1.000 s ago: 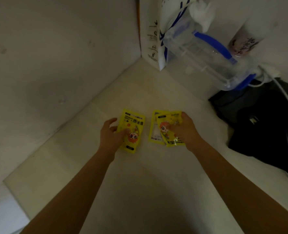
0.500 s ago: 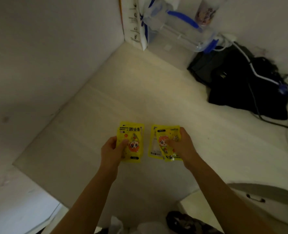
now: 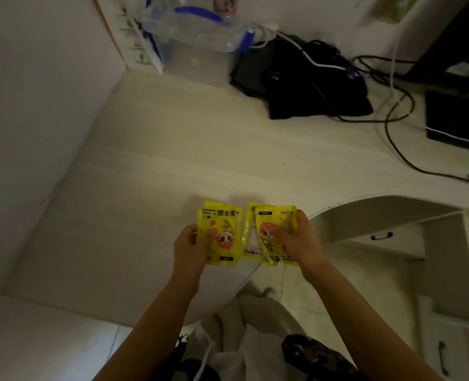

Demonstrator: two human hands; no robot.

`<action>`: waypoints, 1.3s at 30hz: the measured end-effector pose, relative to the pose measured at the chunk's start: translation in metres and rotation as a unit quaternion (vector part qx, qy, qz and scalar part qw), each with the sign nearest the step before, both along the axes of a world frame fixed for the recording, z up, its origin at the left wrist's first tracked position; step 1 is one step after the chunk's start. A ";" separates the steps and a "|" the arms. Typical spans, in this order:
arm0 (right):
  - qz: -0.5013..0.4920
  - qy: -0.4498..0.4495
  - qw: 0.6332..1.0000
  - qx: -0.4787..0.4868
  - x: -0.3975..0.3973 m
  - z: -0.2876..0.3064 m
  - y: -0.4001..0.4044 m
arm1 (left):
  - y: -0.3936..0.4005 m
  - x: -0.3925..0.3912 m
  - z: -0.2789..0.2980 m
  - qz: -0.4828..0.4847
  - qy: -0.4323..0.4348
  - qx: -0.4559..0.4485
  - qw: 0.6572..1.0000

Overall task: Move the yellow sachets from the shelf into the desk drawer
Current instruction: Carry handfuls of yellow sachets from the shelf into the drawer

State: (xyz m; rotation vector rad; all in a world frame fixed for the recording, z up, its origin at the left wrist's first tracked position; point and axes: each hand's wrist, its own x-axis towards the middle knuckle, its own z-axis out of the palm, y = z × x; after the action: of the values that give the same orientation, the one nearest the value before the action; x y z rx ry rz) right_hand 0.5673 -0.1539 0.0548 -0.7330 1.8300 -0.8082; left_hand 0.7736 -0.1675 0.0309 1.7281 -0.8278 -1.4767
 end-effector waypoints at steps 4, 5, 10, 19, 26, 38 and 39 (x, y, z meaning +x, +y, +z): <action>-0.026 -0.003 1.000 0.005 -0.024 0.005 0.033 | 0.011 -0.033 0.008 -0.054 -0.023 -0.024 0.998; -0.034 -0.005 0.999 0.004 -0.032 0.006 0.043 | 0.015 -0.043 0.010 -0.066 -0.024 -0.027 0.997; -0.106 -0.005 0.994 0.005 -0.089 0.011 0.097 | 0.038 -0.103 0.013 -0.133 -0.019 -0.038 0.990; -0.227 -0.024 0.973 0.021 -0.223 0.001 0.228 | 0.132 -0.255 0.002 -0.213 -0.001 0.006 0.977; -0.290 -0.010 0.957 0.017 -0.323 -0.004 0.319 | 0.200 -0.372 -0.015 -0.202 0.037 0.047 0.978; -0.353 0.012 0.935 0.030 -0.437 0.007 0.374 | 0.239 -0.501 -0.019 -0.283 0.023 0.067 0.957; -0.356 0.012 0.934 0.033 -0.446 0.007 0.373 | 0.238 -0.511 -0.018 -0.291 0.022 0.066 0.954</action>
State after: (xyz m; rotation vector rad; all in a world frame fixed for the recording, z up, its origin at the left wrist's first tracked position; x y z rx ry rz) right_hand 0.1215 0.2193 0.0619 -0.0038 2.1544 -1.1850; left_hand 0.2623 0.0708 0.0125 1.6104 -1.3173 -1.9796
